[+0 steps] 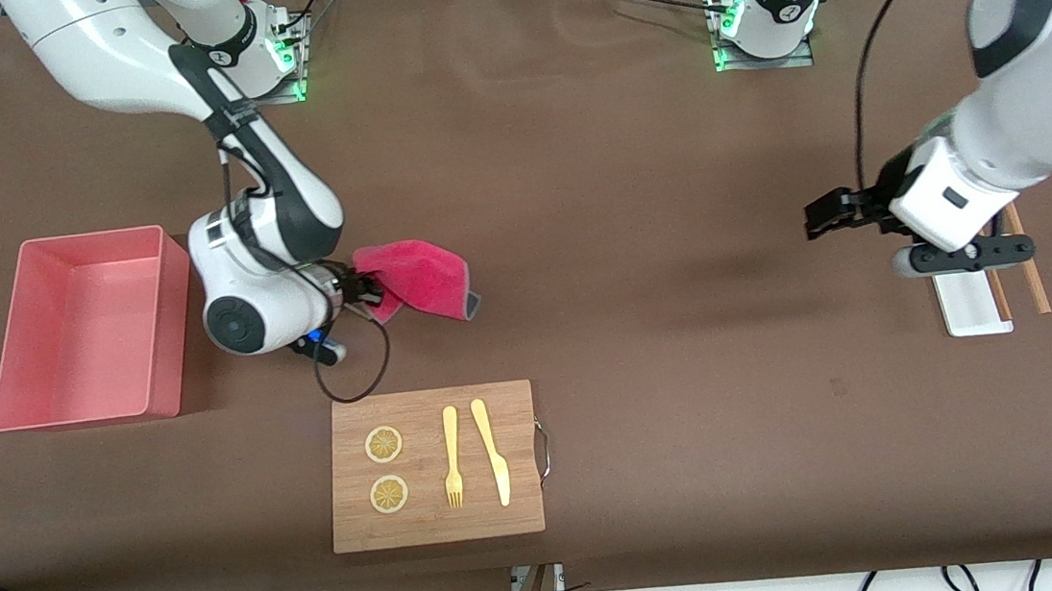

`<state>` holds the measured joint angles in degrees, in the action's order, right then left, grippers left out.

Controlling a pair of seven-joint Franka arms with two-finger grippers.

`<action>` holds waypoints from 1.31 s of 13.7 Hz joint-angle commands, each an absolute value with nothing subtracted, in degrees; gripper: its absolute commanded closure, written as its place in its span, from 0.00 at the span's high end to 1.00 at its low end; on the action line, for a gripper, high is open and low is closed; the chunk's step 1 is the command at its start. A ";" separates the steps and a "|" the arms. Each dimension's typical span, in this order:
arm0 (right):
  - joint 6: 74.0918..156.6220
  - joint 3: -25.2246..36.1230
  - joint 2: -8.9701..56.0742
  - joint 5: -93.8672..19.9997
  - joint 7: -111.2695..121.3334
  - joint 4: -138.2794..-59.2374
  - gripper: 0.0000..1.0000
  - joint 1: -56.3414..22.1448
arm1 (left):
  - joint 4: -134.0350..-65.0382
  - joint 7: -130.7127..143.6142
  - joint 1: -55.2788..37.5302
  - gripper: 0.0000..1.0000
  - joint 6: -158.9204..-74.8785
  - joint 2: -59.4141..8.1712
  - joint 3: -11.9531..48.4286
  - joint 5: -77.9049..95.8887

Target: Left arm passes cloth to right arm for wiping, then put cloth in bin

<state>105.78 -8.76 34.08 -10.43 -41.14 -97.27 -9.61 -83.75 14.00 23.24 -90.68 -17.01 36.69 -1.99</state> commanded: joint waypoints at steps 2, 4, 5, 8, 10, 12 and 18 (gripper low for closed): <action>101.87 0.07 32.08 -6.69 -23.78 -98.35 0.00 -9.14 | -83.67 6.70 24.60 1.00 -86.84 -14.16 37.53 -7.03; 101.87 3.06 32.08 -3.71 -16.64 -97.83 0.00 -8.79 | -82.19 2.22 27.67 1.00 -86.75 -12.84 37.18 -6.94; 101.95 3.51 32.08 -1.52 -14.87 -97.39 0.00 -8.70 | -82.70 -1.11 26.90 1.00 -86.31 -11.27 34.48 -6.86; 102.39 2.21 32.17 6.05 -15.03 -95.28 0.00 -8.79 | -83.67 -9.12 11.39 1.00 -86.22 -9.06 13.34 -2.66; 102.83 -0.95 32.43 6.94 -16.42 -93.79 0.00 -9.14 | -85.59 -9.06 3.99 1.00 -87.35 -7.66 4.70 0.08; 104.75 -3.32 33.04 6.50 -23.43 -93.25 0.00 -9.49 | -90.23 -8.79 -1.74 1.00 -93.31 -4.50 -1.64 0.17; 112.84 -11.68 35.94 5.89 -43.39 -93.25 0.00 -11.60 | -97.21 -9.49 -4.31 1.00 -96.94 2.38 -2.99 -0.09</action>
